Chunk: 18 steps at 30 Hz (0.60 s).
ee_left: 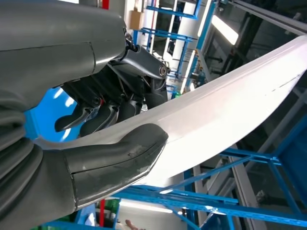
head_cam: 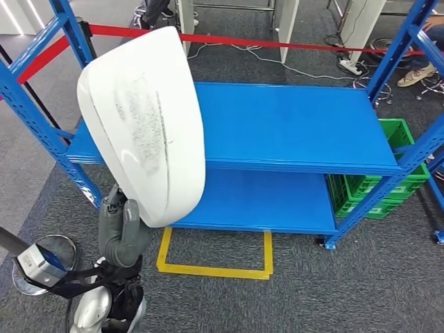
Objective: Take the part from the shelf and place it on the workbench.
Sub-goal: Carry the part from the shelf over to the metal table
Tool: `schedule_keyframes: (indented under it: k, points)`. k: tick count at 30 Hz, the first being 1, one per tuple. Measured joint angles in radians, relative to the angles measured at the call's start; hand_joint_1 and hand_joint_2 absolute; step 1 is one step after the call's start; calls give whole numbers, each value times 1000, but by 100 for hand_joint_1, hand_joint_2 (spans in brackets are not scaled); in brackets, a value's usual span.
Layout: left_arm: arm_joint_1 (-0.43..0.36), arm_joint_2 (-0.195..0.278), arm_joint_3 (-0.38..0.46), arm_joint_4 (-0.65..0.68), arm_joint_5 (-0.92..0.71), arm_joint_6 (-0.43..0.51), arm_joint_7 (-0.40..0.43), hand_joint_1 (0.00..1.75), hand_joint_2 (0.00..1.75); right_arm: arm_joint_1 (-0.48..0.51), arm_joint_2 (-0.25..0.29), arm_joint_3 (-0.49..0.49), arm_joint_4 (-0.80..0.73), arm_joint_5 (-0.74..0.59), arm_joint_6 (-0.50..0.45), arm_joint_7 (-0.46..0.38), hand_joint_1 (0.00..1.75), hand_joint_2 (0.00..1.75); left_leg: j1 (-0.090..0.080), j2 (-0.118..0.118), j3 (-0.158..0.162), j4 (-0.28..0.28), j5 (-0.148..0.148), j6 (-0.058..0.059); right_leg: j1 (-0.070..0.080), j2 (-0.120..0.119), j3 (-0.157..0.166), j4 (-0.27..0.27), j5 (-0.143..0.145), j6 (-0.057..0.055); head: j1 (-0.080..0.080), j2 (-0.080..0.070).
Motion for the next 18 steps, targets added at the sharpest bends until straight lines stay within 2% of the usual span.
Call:
schedule_keyframes:
  k: [1,2,3,4,5,6,7,8,10,11,12,13,15,16,17,18]
  points:
    - [0,0,0,1,0,0,1,175,175,0,0,0,0,0,0,-1,0,175,0,0,-13,0,10,0,0,0,-5,48,-16,2,0,0]
    - [0,0,0,2,1,-1,2,175,175,0,0,0,0,0,0,-1,0,175,0,1,-27,1,21,-1,0,0,6,65,-10,3,0,0]
    - [0,0,0,3,2,-2,3,175,175,0,0,0,0,0,0,-1,0,175,0,0,-41,2,31,-3,0,0,34,48,13,3,0,0]
    - [0,0,0,4,3,-3,4,175,175,-1,0,0,0,2,0,-1,0,175,1,0,-53,2,41,-6,-1,0,78,-2,38,3,0,0]
    - [0,0,0,5,3,-3,4,175,175,-3,0,0,0,6,0,-2,0,175,0,-1,-63,4,51,-11,-1,0,135,-75,50,3,0,0]
    - [0,0,0,5,4,-4,4,175,175,-5,0,0,0,13,0,-2,0,175,-2,-1,-70,6,59,-16,-1,1,187,-147,50,1,0,0]
    - [0,0,0,5,4,-5,4,175,175,-7,0,0,0,21,-1,-4,0,175,-3,-1,-74,7,67,-21,0,2,221,-202,43,-2,0,0]
    - [-1,0,0,5,5,-5,4,175,175,-8,0,1,0,30,-2,-6,0,175,-4,-1,-76,7,76,-27,2,4,238,-232,34,-6,0,0]
    - [-1,-1,0,5,5,-7,4,175,175,-7,0,5,0,52,-6,-10,0,175,-2,0,-78,7,88,-37,4,3,228,-237,42,-22,1,0]
    - [0,-1,0,5,6,-7,5,175,175,-6,0,9,0,62,-11,-11,0,175,-1,-1,-83,14,77,-42,3,2,222,-236,50,-31,0,0]
    - [0,-1,0,5,6,-8,5,175,175,-6,0,15,0,71,-15,-11,0,175,0,-1,-93,35,48,-48,2,0,215,-237,60,-40,-2,0]
    - [1,0,0,5,7,-8,5,175,175,-5,0,20,0,77,-18,-11,0,175,1,-1,-107,78,2,-52,1,-2,204,-237,71,-47,-4,0]
    - [1,1,1,5,7,-8,5,175,175,-5,0,26,0,80,-19,-12,0,175,1,-1,-142,206,-94,-59,3,-3,177,-236,94,-53,-6,0]
    - [2,2,1,5,7,-8,5,175,175,-5,0,28,0,81,-19,-12,0,175,1,-1,-152,261,-117,-60,3,-4,162,-235,105,-53,-6,0]
    - [2,3,1,5,7,-8,5,175,175,-4,0,29,0,81,-19,-12,0,175,1,-1,-149,289,-116,-60,4,-4,147,-234,116,-53,-6,0]
    - [2,3,1,5,7,-8,5,175,175,-4,0,30,0,81,-19,-12,0,175,1,-1,-130,284,-97,-58,5,-5,134,-234,125,-52,-6,0]
